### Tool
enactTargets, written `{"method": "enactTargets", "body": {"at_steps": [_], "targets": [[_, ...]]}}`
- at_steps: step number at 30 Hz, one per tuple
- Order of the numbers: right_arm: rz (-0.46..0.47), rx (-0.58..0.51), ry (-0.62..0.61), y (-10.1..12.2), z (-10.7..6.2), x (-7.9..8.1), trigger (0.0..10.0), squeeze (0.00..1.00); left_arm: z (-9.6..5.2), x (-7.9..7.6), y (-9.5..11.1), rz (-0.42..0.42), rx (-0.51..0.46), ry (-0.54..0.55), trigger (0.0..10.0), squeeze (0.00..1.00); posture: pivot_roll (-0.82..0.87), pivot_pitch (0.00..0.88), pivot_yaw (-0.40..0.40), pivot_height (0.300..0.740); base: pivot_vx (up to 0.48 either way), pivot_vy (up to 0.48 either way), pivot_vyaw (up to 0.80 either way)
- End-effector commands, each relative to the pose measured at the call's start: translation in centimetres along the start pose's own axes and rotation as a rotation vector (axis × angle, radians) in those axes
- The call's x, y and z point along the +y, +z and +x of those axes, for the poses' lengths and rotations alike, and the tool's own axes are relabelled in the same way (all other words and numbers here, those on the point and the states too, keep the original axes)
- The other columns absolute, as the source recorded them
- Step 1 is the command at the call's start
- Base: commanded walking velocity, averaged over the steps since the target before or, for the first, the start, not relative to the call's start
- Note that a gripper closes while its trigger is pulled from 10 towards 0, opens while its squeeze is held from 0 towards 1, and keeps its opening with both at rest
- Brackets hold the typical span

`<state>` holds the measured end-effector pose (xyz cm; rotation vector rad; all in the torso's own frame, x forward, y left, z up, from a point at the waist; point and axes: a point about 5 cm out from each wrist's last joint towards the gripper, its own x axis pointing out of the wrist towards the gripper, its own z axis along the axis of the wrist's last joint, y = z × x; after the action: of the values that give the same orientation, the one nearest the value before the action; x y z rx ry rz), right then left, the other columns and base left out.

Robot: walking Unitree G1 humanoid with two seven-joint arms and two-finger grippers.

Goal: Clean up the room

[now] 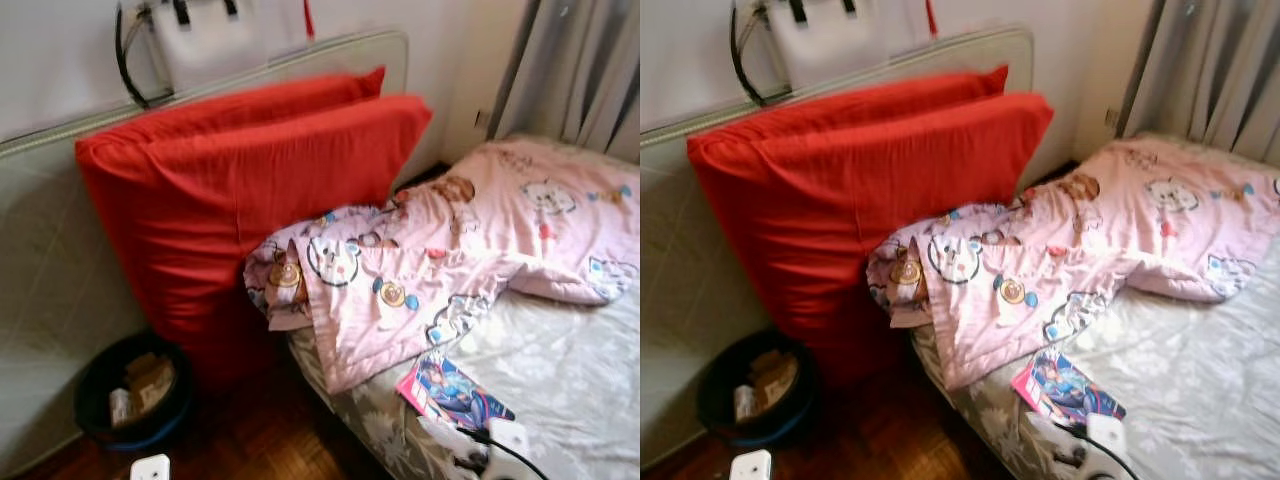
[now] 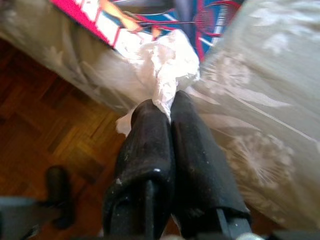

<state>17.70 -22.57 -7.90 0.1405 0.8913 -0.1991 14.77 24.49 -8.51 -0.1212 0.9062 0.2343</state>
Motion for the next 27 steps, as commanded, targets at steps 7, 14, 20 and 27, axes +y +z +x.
{"method": "enactTargets", "body": {"at_steps": [7, 14, 20, 27], "targets": [[0.014, -0.007, 0.029, 0.38, 0.24, 1.27, 10.0, 0.00, -0.09, 0.61, 0.05, 0.026, 0.003, 0.013, 10.0, 0.00, 0.01, 0.000, 0.032, 0.740, 0.000, 0.310, 0.00], [0.015, -0.007, 0.031, 0.47, 0.27, 1.28, 10.0, 0.00, -0.06, 0.61, 0.15, 0.022, 0.000, 0.016, 10.0, 0.00, 0.01, 0.000, 0.030, 0.740, 0.000, 0.312, 0.00], [0.023, -0.010, 0.027, 0.63, 0.30, 1.27, 10.0, 0.00, -0.02, 0.58, 0.30, 0.014, -0.006, 0.020, 10.0, 0.00, 0.02, 0.000, 0.025, 0.740, 0.000, 0.311, 0.00], [0.033, -0.011, 0.024, 0.78, 0.35, 1.34, 10.0, 0.00, 0.02, 0.54, 0.40, 0.010, -0.007, 0.025, 10.0, 0.00, 0.01, 0.000, 0.028, 0.740, 0.000, 0.312, 0.00]]}}
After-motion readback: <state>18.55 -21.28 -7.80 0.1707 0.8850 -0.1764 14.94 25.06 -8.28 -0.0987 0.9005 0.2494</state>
